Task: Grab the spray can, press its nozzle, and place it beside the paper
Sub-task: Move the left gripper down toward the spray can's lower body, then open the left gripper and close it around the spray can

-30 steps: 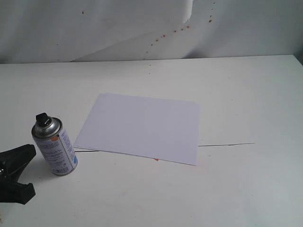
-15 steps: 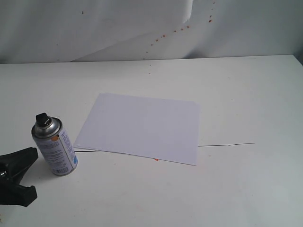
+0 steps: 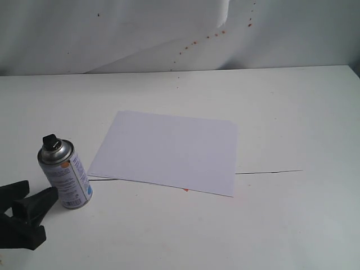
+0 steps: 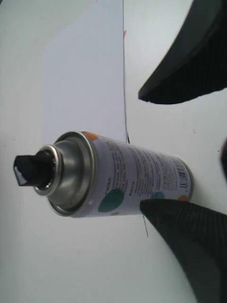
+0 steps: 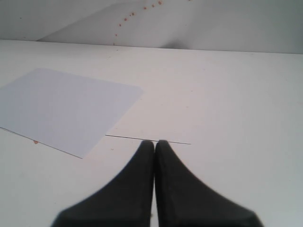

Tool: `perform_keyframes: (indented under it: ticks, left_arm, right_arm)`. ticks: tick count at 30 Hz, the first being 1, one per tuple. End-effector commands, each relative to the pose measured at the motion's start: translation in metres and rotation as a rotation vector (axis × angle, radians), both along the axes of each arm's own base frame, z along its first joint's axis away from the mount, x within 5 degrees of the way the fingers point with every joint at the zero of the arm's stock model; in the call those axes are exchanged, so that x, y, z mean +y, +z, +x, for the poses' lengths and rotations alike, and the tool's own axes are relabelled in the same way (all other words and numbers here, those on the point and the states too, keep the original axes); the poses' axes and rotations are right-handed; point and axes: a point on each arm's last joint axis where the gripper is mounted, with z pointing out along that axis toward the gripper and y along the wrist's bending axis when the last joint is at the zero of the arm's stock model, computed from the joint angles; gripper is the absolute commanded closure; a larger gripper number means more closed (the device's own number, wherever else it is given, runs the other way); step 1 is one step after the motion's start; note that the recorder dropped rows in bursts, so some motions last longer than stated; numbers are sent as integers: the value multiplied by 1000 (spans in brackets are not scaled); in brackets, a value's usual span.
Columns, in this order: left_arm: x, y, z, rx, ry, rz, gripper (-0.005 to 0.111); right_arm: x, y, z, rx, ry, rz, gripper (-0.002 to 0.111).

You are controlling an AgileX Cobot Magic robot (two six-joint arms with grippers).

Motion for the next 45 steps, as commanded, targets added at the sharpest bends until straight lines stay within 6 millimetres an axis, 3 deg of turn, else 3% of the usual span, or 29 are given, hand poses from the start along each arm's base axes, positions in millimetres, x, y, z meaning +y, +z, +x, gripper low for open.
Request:
perform_keyframes:
  ticks: [1,10,20,45]
  left_arm:
    - [-1,-8,1,51,0,-11,49]
    - [-5,-11,7,18,-36,-23,48]
    - [-6,-17,7,61,-28,-33,13]
    - [-4,-12,11,-13,-13,-30,12]
  right_arm:
    - [0,-1,0,-3,4,-8,108]
    - [0,-1,0,-3,4,-8,108]
    - [0,-1,0,-3,4,-8,108]
    - [0,-1,0,-3,4,-8,108]
